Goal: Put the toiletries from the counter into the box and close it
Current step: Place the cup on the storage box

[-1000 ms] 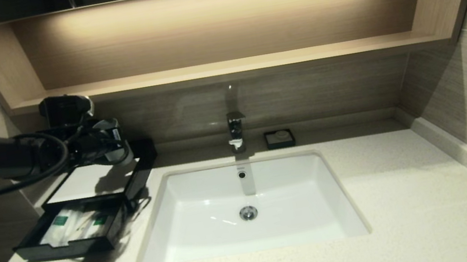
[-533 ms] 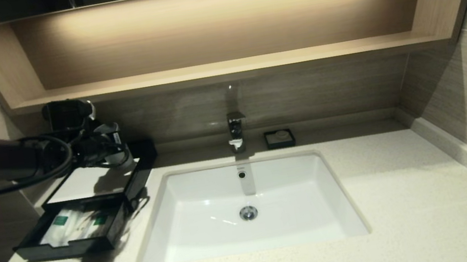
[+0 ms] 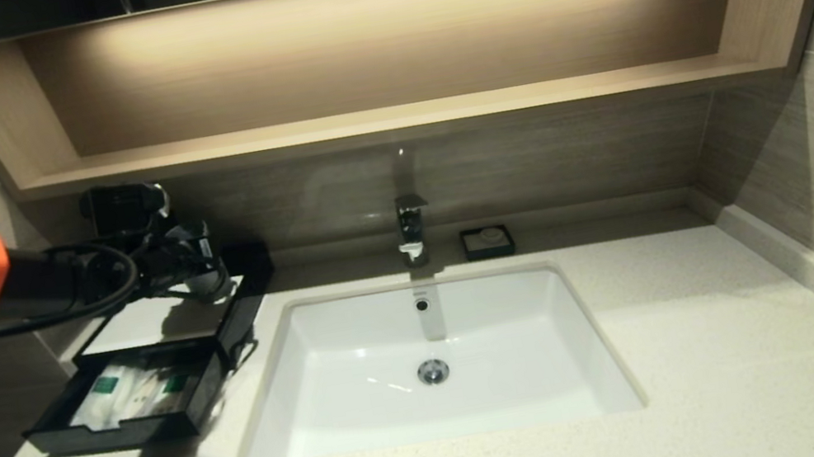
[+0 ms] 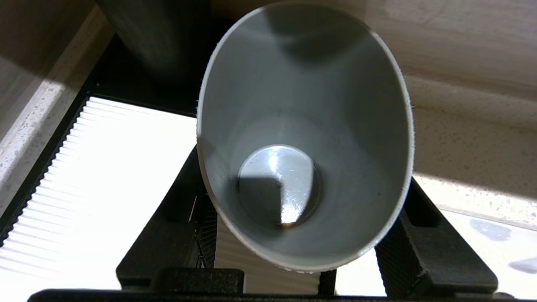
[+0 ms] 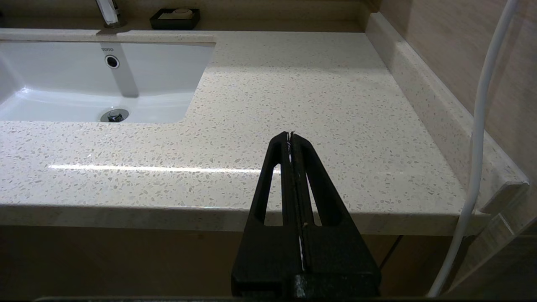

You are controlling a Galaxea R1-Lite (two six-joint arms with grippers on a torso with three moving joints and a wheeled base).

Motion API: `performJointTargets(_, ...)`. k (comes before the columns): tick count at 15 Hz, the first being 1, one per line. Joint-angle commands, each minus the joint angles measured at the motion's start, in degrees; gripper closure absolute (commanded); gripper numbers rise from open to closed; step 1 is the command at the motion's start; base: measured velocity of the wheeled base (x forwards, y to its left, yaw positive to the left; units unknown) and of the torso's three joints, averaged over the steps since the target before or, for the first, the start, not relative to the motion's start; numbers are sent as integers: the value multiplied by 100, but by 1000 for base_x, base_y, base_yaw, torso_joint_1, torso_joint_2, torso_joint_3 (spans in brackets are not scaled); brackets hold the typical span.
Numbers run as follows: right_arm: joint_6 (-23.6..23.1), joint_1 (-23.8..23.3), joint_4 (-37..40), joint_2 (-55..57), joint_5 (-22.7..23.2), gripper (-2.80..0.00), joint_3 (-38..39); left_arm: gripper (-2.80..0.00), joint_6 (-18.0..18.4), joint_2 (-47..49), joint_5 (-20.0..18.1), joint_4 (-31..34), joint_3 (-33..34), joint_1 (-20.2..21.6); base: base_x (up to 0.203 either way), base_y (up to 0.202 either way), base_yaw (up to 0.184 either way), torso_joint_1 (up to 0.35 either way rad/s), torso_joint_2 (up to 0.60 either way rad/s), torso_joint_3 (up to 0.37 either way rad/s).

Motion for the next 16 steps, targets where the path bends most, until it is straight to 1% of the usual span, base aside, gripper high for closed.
performJointTargets(1, -2, 1, -1, 5, 1, 0, 9, 0, 3, 40, 6, -23, -1, 0, 0, 0, 0, 0, 0, 0)
performJointTargets(4, -2, 1, -1, 4, -4, 0, 9, 0, 10, 107, 6, -23, -1, 0, 0, 0, 0, 0, 0, 0)
performJointTargets(5, -2, 1, -1, 5, -3, 0, 9, -280, 12, 117, 6, -23, -1, 0, 0, 0, 0, 0, 0, 0)
performJointTargets(12, -2, 1, -1, 1, 1, 0, 9, -280, 3, 11, 14, -23, 26, 9, 0, 0, 0, 0, 0, 0)
performJointTargets(16, -2, 1, -1, 5, -4, 0, 9, -280, -19, -221, 14, -23, 197, 9, 0, 0, 0, 0, 0, 0)
